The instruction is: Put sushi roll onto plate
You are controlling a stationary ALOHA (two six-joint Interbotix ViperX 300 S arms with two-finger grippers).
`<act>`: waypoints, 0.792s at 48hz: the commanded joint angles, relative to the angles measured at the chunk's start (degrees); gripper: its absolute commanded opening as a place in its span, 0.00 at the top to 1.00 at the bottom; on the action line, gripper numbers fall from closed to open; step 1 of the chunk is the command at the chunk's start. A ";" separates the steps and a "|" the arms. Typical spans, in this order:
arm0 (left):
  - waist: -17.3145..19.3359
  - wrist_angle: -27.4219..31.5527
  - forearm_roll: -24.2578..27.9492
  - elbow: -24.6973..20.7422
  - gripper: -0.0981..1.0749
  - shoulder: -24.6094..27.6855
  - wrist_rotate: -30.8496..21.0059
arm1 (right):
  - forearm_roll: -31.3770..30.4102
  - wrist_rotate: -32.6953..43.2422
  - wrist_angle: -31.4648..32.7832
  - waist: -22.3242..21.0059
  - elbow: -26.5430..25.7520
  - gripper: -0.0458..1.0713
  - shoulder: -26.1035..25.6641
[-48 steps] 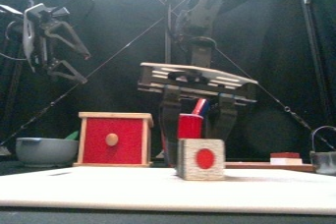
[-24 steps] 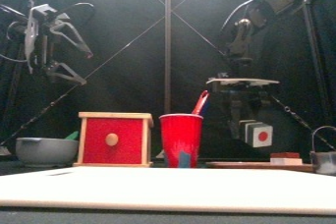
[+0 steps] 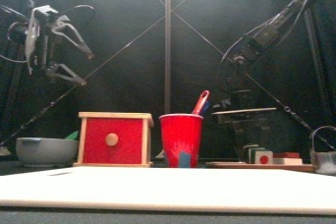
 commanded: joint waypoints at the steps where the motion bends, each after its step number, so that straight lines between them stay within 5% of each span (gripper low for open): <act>1: 0.18 -0.44 -0.09 -0.70 0.05 0.18 0.09 | 0.09 0.09 -0.18 0.00 -0.44 0.31 -2.37; 11: 0.18 -0.44 -0.44 -0.62 0.05 0.18 0.00 | 0.35 0.26 0.09 1.32 -0.44 0.06 -4.92; 25: 0.62 0.00 -1.93 -0.09 0.05 0.18 0.00 | 1.58 0.79 0.00 10.81 0.44 0.05 -13.36; 31: 1.32 0.35 -2.29 0.53 0.05 0.18 0.09 | 0.53 0.09 -7.29 13.01 3.16 0.05 -19.16; 38: 3.43 0.53 -2.11 1.32 0.05 0.18 0.18 | -9.23 0.26 -24.35 13.71 11.16 0.05 -28.13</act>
